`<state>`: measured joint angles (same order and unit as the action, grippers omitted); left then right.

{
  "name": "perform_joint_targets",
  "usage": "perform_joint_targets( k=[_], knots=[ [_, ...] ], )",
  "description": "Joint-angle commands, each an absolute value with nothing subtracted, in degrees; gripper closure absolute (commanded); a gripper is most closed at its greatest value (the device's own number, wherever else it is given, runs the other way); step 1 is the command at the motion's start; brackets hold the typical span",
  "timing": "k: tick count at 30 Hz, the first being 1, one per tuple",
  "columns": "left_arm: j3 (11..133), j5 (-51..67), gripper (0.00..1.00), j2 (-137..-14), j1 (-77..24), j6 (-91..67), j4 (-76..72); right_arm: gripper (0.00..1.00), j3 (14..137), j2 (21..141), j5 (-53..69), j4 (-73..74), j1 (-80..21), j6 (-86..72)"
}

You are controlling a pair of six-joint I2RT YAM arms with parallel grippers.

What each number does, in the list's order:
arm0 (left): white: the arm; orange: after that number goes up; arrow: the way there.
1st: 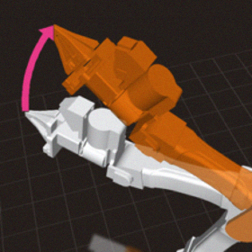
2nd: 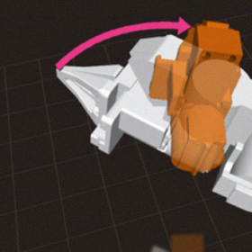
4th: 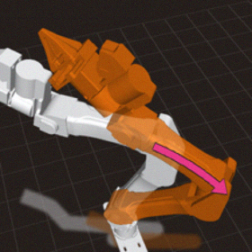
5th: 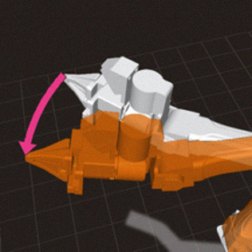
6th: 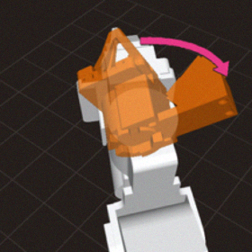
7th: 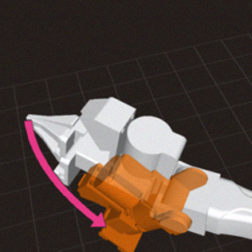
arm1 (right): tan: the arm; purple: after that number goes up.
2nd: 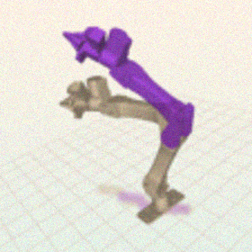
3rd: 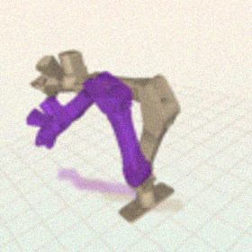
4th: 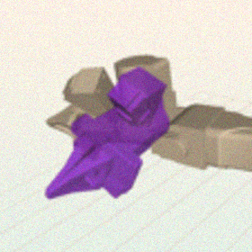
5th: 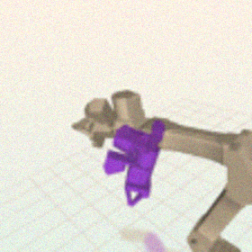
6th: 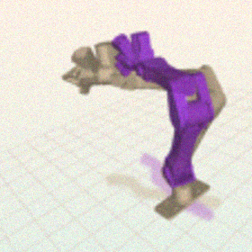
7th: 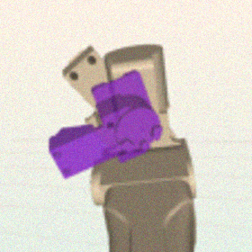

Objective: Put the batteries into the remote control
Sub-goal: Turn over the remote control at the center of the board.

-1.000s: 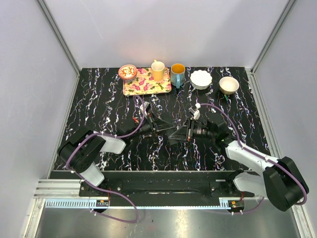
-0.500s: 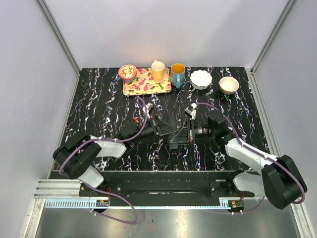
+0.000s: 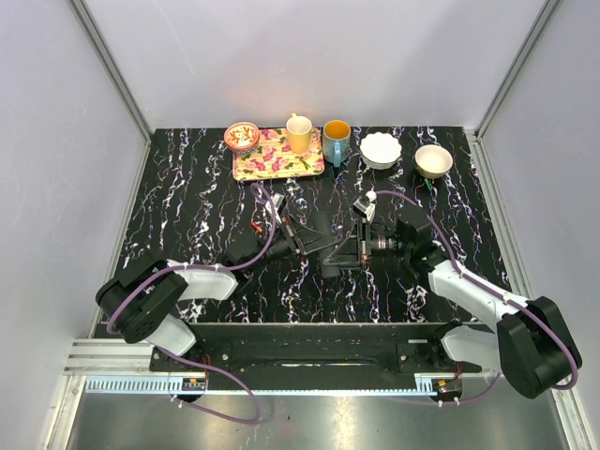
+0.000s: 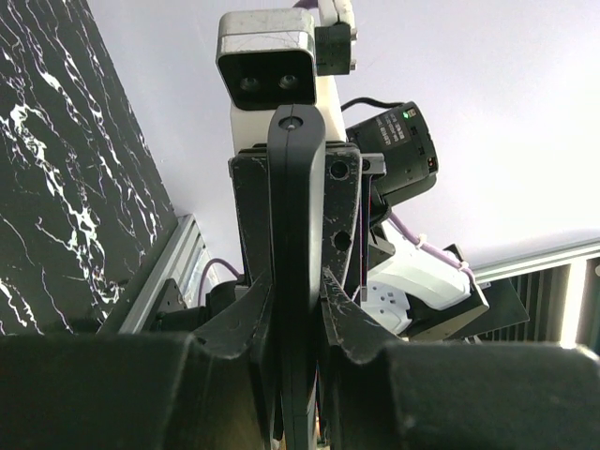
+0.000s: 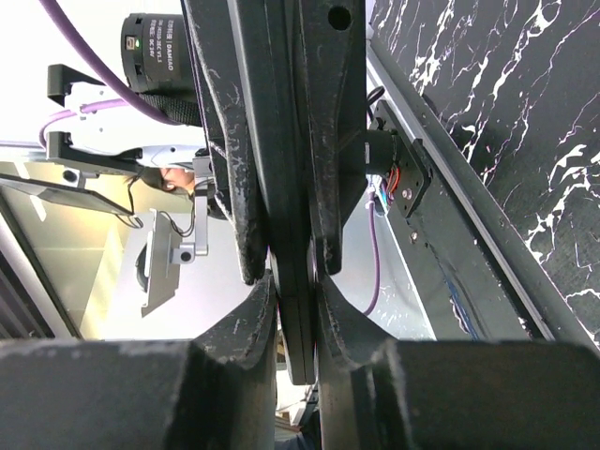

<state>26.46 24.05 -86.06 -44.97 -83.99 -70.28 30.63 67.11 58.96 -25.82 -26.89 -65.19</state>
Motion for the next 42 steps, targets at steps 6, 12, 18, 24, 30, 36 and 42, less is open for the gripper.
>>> perform_joint_targets(
  k=[6,12,18,24,30,36,42],
  knots=[
    [23.91,39.9,1.0,-83.06,-50.27,-83.06,-87.71,1.0,33.75,67.23,37.43,-33.74,-19.69,-70.4],
    [23.64,38.24,0.61,-84.28,-47.2,-83.76,-88.93,1.0,35.24,67.07,48.42,-28.6,-19.69,-64.62],
    [26.36,37.0,0.05,-86.75,-40.96,-88.68,-94.3,1.0,37.52,59.77,52.73,-11.38,-19.69,-53.9],
    [25.24,36.74,0.01,-84.65,-32.97,-90.35,-92.82,1.0,48.82,58.25,31.26,26.87,-19.69,-33.16],
    [19.86,32.97,0.01,-67.12,-29.09,-74.51,-57.84,1.0,58.18,63.28,-28.91,43.25,-21.26,-25.93],
    [27.07,14.17,0.01,-52.32,-31.99,-54.94,-7.84,1.0,62.13,75.18,-40.05,40.43,-24.7,-21.54],
    [26.63,13.71,0.01,-47.99,-31.91,-53.26,-3.25,1.0,77.14,102.06,-46.14,50.43,-26.19,-18.89]
  ],
)
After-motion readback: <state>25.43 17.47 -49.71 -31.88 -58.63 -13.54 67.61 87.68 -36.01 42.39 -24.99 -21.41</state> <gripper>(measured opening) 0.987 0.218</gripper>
